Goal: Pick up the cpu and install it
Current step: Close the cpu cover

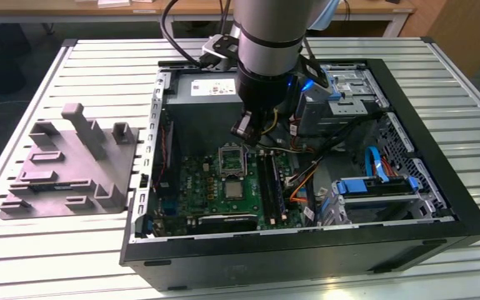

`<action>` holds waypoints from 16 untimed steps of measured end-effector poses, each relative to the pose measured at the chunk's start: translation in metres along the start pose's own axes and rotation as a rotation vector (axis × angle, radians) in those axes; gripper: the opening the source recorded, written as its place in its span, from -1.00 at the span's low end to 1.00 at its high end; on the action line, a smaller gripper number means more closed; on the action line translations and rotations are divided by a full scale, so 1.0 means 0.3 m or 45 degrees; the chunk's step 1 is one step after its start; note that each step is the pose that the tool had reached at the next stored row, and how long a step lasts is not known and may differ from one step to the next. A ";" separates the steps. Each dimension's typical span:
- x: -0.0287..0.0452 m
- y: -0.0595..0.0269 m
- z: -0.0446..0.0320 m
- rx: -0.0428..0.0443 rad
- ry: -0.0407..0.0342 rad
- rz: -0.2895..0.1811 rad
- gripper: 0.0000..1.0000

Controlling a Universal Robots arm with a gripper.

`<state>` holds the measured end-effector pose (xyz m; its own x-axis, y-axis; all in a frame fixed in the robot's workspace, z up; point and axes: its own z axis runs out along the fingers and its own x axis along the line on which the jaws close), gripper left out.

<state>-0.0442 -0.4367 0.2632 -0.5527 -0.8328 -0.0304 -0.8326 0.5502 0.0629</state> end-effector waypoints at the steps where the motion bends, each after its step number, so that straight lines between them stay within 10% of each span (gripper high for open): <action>1: 0.000 0.000 0.000 0.000 0.0001 0.000 -0.53; 11: 0.000 0.000 0.000 0.000 0.0001 0.000 -0.79; 16: 0.001 0.000 0.000 0.000 0.0001 0.000 -0.52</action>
<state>-0.0442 -0.4369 0.2632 -0.5527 -0.8328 -0.0304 -0.8326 0.5502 0.0629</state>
